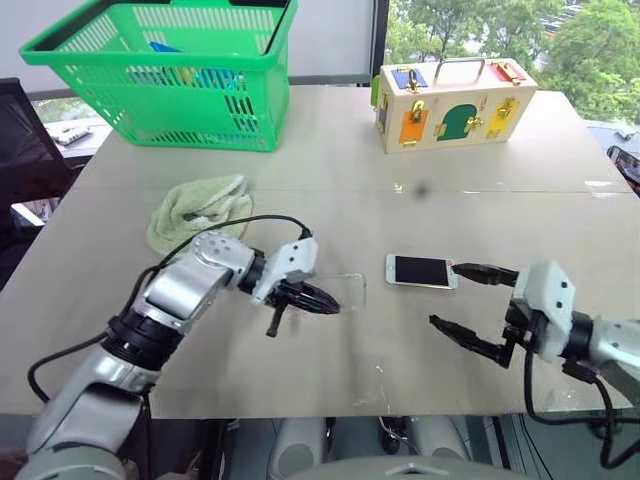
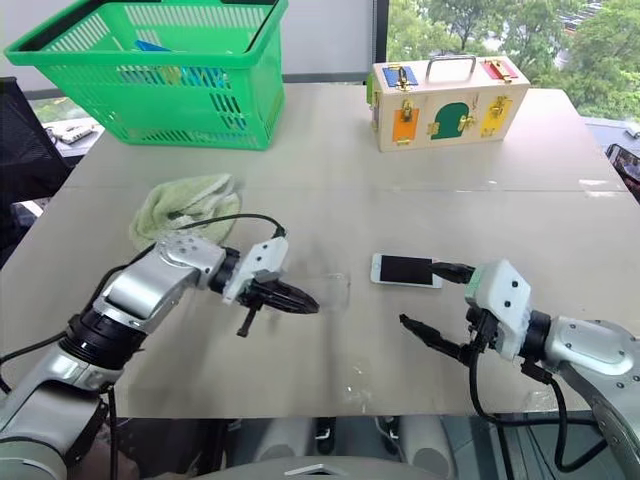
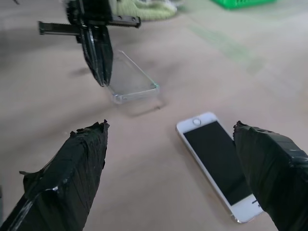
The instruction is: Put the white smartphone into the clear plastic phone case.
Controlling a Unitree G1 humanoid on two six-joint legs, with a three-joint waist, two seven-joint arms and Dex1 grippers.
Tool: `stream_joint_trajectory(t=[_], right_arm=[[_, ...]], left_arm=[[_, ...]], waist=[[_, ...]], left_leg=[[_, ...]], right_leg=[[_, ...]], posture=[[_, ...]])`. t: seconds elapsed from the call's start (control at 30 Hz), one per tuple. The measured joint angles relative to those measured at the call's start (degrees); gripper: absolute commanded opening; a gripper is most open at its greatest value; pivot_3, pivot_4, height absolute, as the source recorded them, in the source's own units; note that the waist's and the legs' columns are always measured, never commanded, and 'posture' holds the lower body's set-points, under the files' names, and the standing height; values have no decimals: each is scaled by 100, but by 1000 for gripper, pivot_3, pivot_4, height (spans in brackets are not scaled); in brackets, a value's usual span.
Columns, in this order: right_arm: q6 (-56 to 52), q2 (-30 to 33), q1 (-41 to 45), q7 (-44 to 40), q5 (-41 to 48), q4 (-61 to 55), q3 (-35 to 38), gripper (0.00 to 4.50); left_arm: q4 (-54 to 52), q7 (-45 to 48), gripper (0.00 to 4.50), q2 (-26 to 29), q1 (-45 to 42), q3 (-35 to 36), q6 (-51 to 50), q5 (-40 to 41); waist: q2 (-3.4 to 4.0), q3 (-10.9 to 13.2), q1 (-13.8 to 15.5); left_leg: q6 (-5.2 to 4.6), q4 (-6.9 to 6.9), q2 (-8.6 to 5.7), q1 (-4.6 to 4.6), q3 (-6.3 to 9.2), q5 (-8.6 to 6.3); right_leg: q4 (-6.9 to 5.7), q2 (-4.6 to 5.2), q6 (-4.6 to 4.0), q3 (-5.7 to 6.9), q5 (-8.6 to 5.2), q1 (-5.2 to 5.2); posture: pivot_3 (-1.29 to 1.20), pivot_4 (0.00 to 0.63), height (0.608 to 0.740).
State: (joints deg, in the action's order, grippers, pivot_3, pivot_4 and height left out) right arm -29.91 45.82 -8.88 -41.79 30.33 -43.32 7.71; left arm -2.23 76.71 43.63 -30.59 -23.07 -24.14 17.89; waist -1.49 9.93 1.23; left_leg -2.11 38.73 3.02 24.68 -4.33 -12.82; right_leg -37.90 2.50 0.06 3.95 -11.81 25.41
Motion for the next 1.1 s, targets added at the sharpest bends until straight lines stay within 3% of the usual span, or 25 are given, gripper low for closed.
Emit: stream_joint_trajectory(t=[0.07,0.17,0.43,0.67,1.1], right_arm=[[95,0,104,78,-346,139,-202,4500],[133,-13,223,151,-643,310,-401,4500],[-230,149,1276,48,-1113,1316,-1045,4500],[-96,366,2359,-677,-1677,2553,-1821,4500],[971,157,3662,-2192,-2277,4389,-2571,4500]], left_arm=[[114,-90,78,-180,-3,-17,106,-162],[277,-65,802,-298,-3,-6,188,-251],[232,67,4293,-508,235,369,572,-52],[-413,18,4293,-331,801,1081,341,478],[-956,-696,4293,-358,1529,1481,172,546]], waist=[[0,0,-12],[0,-1,-28],[1,0,-43],[1,0,-46],[3,1,-51]], left_leg=[[0,1,-1,1,-2,0],[0,0,1,3,-2,0],[0,1,10,0,-8,0],[0,0,11,4,-18,0],[0,0,13,-1,-27,0]], right_leg=[[1,-2,0,-1,0,0],[4,-11,1,-3,0,1],[0,-25,-2,-6,1,5],[1,-26,-1,-12,1,14],[-1,-27,-1,-16,2,15]], posture=[[0,150,740],[0,150,740],[0,150,740],[0,150,740],[0,150,740]])
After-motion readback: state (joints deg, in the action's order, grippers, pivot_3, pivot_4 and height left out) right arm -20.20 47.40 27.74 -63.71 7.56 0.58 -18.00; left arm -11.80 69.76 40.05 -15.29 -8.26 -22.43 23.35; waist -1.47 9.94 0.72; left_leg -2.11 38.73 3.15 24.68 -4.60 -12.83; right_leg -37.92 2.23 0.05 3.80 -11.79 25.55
